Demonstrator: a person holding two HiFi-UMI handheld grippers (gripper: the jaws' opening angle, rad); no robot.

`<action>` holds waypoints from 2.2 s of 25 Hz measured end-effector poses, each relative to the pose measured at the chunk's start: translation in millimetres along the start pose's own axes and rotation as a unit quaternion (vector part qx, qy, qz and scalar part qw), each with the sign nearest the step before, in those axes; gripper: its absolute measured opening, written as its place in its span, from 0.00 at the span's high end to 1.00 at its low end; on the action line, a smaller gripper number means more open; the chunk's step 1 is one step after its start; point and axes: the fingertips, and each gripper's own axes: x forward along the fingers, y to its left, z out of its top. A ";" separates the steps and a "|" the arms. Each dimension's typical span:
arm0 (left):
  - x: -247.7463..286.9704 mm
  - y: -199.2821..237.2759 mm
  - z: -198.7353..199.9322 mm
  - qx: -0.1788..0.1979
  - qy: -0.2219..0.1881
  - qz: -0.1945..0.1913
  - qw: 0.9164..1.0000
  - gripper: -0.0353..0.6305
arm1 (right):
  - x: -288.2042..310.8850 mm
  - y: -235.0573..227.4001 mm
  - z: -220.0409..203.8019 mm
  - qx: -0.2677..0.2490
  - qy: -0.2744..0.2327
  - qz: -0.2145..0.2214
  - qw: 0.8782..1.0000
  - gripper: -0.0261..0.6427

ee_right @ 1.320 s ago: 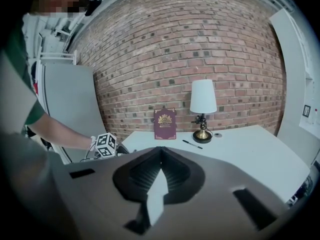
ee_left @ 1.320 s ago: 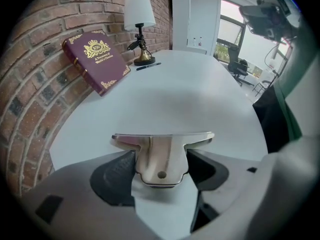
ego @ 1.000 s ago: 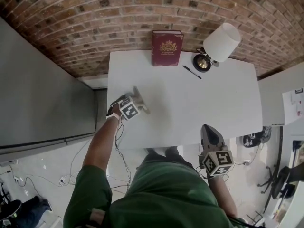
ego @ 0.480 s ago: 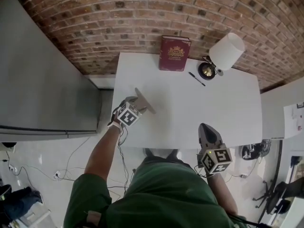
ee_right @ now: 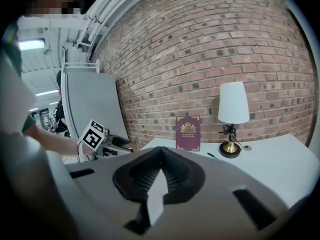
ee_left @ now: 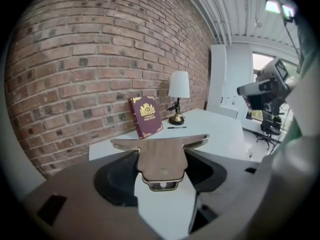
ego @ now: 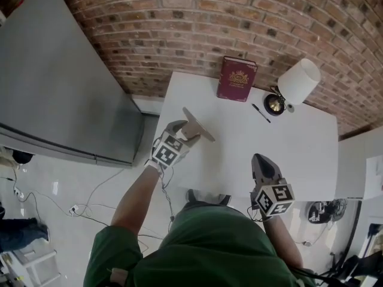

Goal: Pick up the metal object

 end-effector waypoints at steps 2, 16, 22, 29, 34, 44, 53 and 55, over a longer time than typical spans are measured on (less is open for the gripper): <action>-8.2 1.1 21.8 -0.010 -0.028 0.007 1.000 0.53 | 2.8 -1.3 5.3 -0.004 -0.006 0.009 1.000 0.96; -60.9 -50.8 148.3 -0.048 -0.183 0.014 0.982 0.53 | -9.1 -31.2 49.4 -0.043 -0.062 0.009 0.997 0.96; -80.1 -61.1 171.2 -0.068 -0.218 0.036 0.973 0.53 | -10.6 -45.3 66.3 -0.060 -0.075 0.008 0.995 0.96; -105.3 -60.8 185.4 -0.125 -0.257 0.047 0.957 0.53 | -18.8 -66.2 102.6 -0.055 -0.118 -0.010 0.991 0.96; -123.2 -57.6 196.5 -0.183 -0.301 0.029 0.935 0.53 | -29.9 -67.7 124.3 -0.042 -0.141 -0.006 0.989 0.96; -128.1 -73.4 208.7 -0.302 -0.346 -0.071 0.885 0.53 | -45.1 -55.4 140.9 -0.066 -0.160 0.009 0.985 0.96; -120.3 -84.6 211.8 -0.356 -0.354 -0.129 0.855 0.53 | -45.6 -59.4 141.4 -0.067 -0.159 0.007 0.985 0.96; -119.3 -86.0 212.4 -0.370 -0.359 -0.144 0.845 0.53 | -45.4 -61.8 142.4 -0.069 -0.159 0.007 0.985 0.96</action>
